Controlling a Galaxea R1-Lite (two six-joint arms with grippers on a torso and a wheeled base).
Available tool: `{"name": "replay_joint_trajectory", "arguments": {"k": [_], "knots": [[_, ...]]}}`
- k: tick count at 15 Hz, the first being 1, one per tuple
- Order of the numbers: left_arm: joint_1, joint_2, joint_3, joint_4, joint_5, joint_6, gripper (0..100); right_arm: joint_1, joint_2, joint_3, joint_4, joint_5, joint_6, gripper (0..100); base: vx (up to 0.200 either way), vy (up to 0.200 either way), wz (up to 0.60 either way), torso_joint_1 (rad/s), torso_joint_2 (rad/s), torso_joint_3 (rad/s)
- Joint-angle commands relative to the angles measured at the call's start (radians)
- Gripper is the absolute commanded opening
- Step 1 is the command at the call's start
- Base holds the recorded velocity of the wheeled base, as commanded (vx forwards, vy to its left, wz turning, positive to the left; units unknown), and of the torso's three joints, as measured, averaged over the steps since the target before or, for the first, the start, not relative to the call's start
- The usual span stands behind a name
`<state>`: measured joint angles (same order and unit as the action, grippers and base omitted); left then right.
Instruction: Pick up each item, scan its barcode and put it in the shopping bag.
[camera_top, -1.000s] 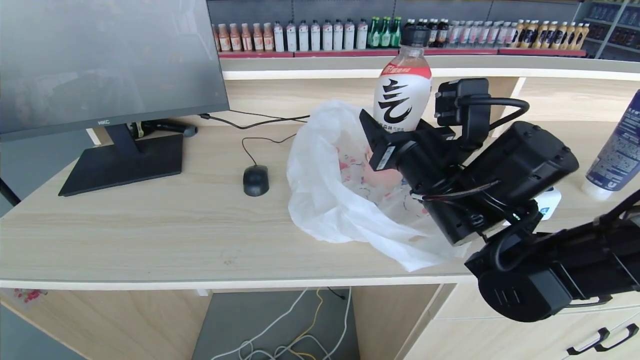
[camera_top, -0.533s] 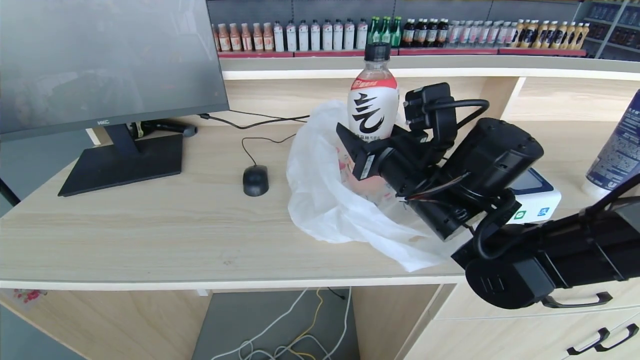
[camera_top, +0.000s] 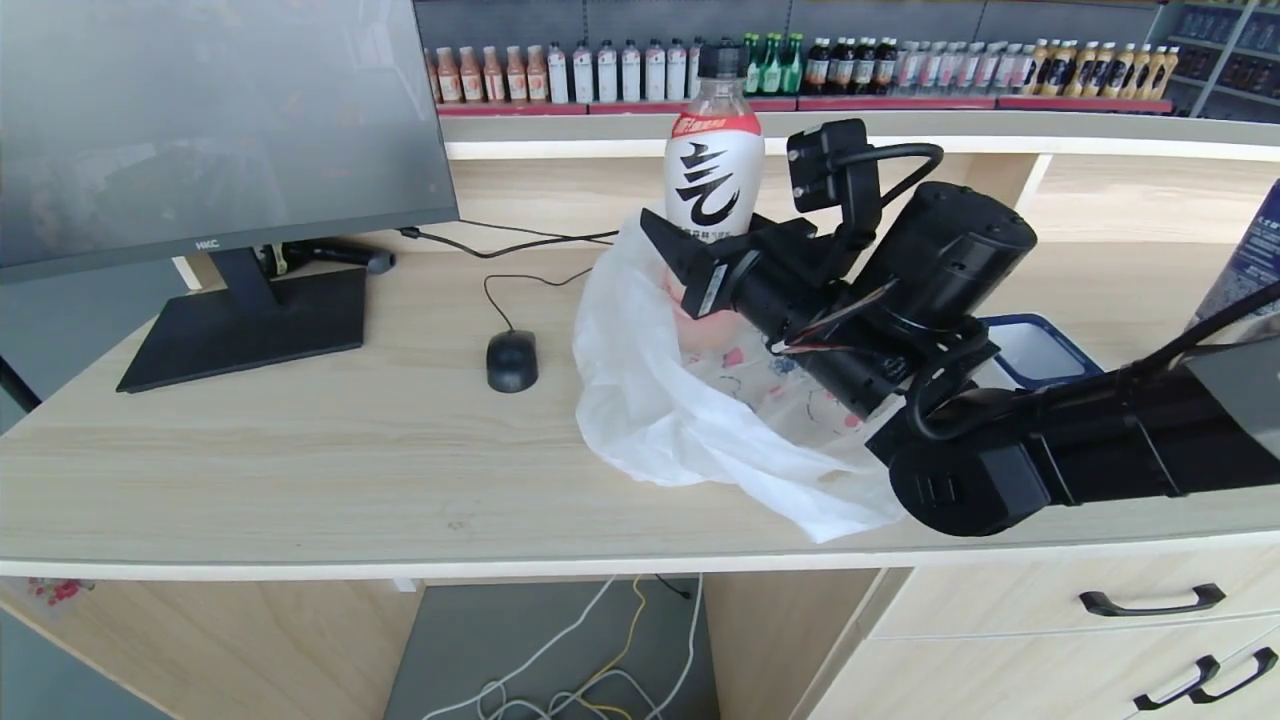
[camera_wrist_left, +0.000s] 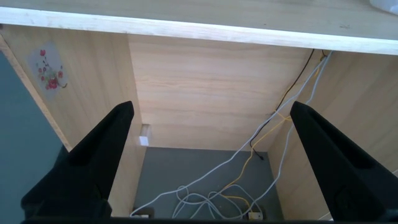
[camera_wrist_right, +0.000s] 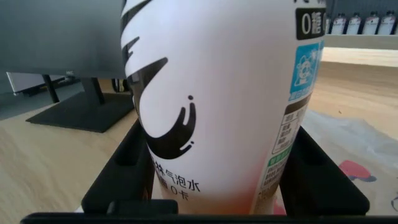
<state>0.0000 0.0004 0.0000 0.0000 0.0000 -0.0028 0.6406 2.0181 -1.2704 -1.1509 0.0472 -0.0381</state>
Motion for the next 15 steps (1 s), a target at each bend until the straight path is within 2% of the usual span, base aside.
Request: {"name": "replay_joint_trajectory", "arguments": {"k": [1,5,7,12,15], "knots": [[-0.002,0.0,0.0,0.0,0.0,0.0,100,-0.009,0.05,-0.064,0.005,0.028,0.017,0,0.0,0.0,0.0,0.0,0.0,0.0],[0.0,0.0,0.0,0.0,0.0,0.0,100,-0.012,0.068,-0.053,0.002,0.057,0.132,0,0.0,0.0,0.0,0.0,0.0,0.0],[-0.002,0.0,0.0,0.0,0.0,0.0,100,-0.035,0.08,-0.058,0.002,0.063,0.138,0,0.0,0.0,0.0,0.0,0.0,0.0],[0.0,0.0,0.0,0.0,0.0,0.0,100,-0.102,0.133,-0.06,-0.018,0.158,0.135,0,0.0,0.0,0.0,0.0,0.0,0.0],[-0.002,0.0,0.0,0.0,0.0,0.0,100,-0.116,0.159,-0.053,-0.046,0.16,0.115,0,0.0,0.0,0.0,0.0,0.0,0.0]]}}
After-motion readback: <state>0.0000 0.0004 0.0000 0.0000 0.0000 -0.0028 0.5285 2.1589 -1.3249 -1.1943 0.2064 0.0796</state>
